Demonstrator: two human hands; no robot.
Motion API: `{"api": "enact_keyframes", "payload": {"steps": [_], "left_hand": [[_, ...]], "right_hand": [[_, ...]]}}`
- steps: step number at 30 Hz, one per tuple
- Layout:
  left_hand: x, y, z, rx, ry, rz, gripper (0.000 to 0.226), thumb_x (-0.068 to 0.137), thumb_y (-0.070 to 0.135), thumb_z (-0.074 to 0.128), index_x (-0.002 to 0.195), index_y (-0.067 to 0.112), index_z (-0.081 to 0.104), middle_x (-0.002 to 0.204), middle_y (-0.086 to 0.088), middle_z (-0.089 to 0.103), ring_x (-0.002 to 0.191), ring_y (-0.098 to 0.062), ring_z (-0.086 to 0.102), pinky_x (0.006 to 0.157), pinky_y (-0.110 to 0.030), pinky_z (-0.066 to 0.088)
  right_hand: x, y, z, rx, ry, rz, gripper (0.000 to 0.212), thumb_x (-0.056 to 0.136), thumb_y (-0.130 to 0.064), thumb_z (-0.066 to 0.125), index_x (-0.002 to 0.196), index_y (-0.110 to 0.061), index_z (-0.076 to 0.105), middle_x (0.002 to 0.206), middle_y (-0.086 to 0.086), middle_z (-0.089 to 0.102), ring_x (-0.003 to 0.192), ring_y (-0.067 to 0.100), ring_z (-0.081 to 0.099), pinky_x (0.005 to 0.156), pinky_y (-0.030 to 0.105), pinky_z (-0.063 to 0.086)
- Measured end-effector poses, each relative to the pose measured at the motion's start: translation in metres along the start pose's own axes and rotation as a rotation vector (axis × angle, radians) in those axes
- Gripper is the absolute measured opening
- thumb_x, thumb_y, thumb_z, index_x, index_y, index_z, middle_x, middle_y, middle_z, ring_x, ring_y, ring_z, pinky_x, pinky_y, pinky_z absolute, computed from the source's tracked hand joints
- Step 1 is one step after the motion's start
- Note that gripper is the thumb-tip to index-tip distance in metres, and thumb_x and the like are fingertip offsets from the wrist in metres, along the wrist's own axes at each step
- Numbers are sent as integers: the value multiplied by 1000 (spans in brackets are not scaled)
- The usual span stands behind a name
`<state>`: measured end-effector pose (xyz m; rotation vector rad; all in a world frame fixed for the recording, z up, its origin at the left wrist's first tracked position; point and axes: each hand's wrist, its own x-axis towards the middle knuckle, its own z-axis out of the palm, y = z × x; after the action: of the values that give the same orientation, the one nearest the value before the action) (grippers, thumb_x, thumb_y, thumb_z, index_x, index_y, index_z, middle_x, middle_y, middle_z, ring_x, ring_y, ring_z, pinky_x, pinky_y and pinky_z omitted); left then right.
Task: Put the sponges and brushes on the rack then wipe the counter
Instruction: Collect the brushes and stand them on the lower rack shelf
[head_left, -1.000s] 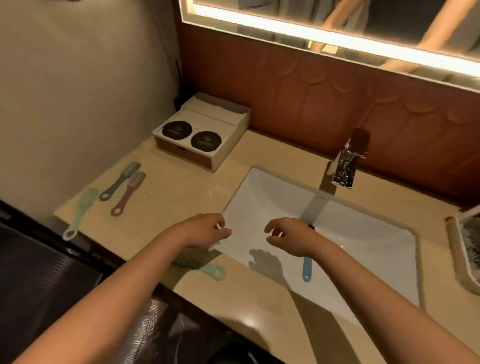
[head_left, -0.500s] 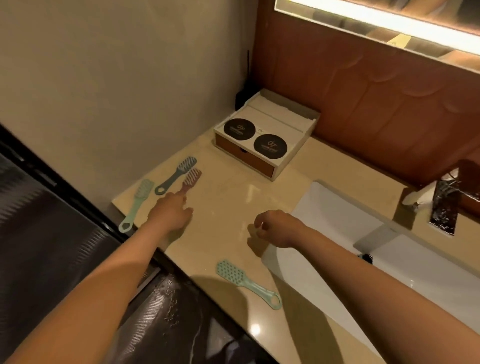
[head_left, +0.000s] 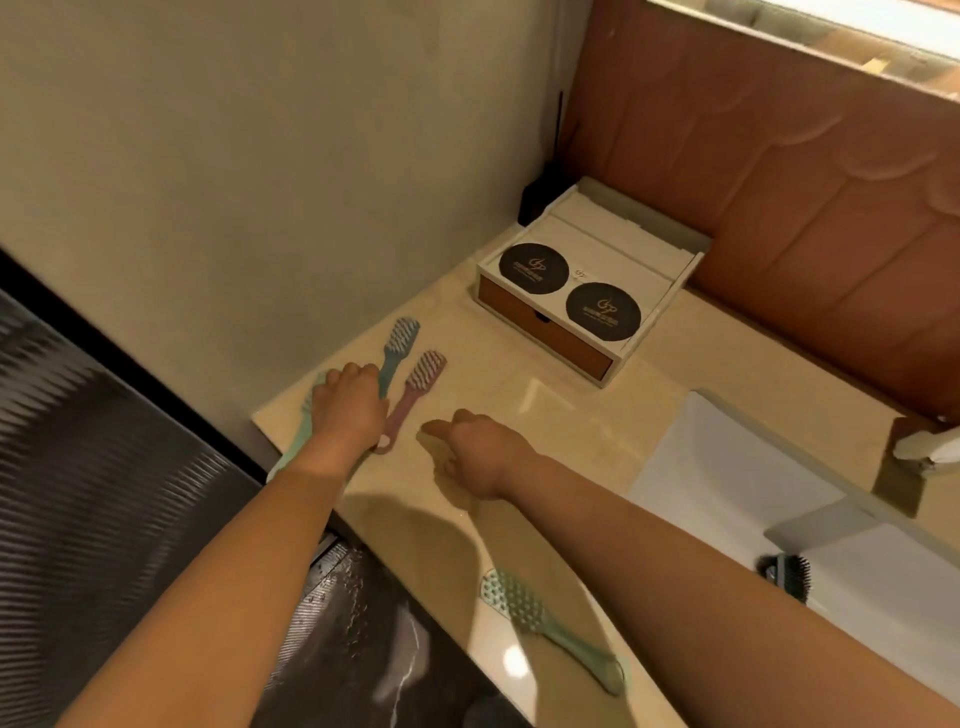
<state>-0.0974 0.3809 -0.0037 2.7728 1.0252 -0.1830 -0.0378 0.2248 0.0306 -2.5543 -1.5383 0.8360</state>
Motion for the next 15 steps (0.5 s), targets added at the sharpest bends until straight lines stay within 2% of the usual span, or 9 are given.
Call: {"api": "enact_keyframes", "payload": {"steps": [5, 8, 11, 15], "left_hand": [[10, -4, -3, 22, -23, -3, 28, 86, 25, 59, 108, 8, 55, 110, -15, 62, 106, -34, 54, 79, -36, 39], [13, -6, -8, 20, -95, -37, 25, 85, 20, 59, 107, 8, 56, 108, -15, 64, 103, -33, 56, 75, -33, 39], [14, -5, -12, 11, -178, -70, 24, 85, 19, 60, 105, 9, 57, 108, -14, 64, 100, -32, 59, 76, -33, 43], [13, -2, -15, 4, -264, -80, 26, 82, 23, 66, 102, 9, 58, 105, -12, 65, 96, -30, 62, 75, -34, 45]], "right_hand": [[20, -25, 7, -123, 48, -100, 52, 94, -15, 42, 143, -24, 29, 124, 17, 44, 110, 35, 47, 73, 35, 34], [29, -29, 10, -191, 60, -102, 48, 95, -17, 45, 142, -25, 33, 129, 13, 42, 113, 32, 45, 73, 33, 30], [31, -24, 16, -213, 63, -81, 42, 97, -20, 40, 139, -26, 39, 125, 12, 42, 111, 32, 44, 72, 35, 30], [25, -15, 16, -191, 108, -79, 38, 97, -23, 38, 135, -22, 46, 126, 13, 42, 108, 34, 46, 73, 37, 35]]}}
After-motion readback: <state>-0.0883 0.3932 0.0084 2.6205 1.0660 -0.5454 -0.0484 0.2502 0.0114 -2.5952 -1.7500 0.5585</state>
